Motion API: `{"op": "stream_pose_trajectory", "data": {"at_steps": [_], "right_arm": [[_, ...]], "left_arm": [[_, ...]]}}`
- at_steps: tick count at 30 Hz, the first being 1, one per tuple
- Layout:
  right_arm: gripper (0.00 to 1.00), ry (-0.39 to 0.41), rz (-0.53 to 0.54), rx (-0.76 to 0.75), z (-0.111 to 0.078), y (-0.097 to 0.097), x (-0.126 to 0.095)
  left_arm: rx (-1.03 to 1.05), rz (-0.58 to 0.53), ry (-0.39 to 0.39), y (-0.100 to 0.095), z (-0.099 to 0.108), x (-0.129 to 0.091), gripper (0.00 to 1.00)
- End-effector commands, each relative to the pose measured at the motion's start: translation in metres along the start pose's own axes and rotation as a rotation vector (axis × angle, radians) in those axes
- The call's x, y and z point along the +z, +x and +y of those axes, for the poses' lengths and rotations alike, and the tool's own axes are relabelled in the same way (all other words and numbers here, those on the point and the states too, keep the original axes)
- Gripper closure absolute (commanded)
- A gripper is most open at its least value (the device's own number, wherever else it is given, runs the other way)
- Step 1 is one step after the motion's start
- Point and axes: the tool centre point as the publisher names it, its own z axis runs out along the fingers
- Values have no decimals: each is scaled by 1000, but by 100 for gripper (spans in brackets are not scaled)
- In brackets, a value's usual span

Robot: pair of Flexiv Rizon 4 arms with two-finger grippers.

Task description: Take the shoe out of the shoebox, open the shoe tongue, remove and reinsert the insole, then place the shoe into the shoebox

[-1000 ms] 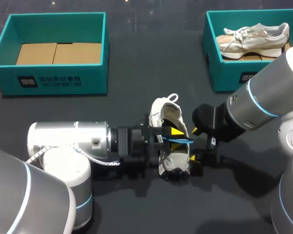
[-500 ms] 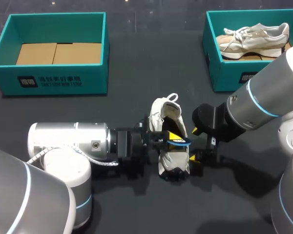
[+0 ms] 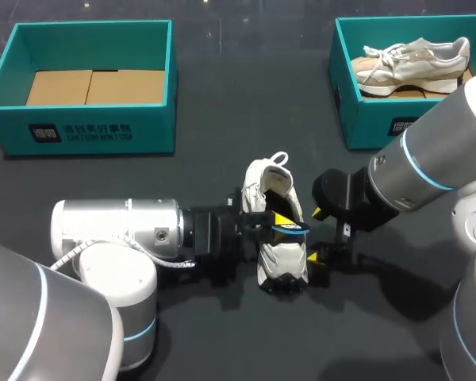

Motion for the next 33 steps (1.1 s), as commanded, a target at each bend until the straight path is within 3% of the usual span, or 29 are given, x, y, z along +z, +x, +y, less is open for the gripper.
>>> {"op": "stream_pose_trajectory", "data": {"at_steps": [1,3,4,7,19,20,22,33], "right_arm": [[0,-1,-2,0,-1,1,0],[0,-1,-2,0,-1,1,0],[0,-1,-2,0,-1,1,0],[0,-1,-2,0,-1,1,0],[0,-1,-2,0,-1,1,0],[0,-1,-2,0,-1,1,0],[0,-1,-2,0,-1,1,0],[0,-1,-2,0,-1,1,0]], "left_arm": [[-1,2,10,-1,-5,1,100],[-8,-2,33,-2,-11,-1,100],[-7,-3,34,-2,-13,-2,89],[-17,-6,66,-4,-22,-5,83],[11,10,129,-5,-52,-10,82],[11,11,130,-4,-52,-9,84],[15,15,129,-3,-50,-7,100],[47,36,56,6,-19,6,100]]}}
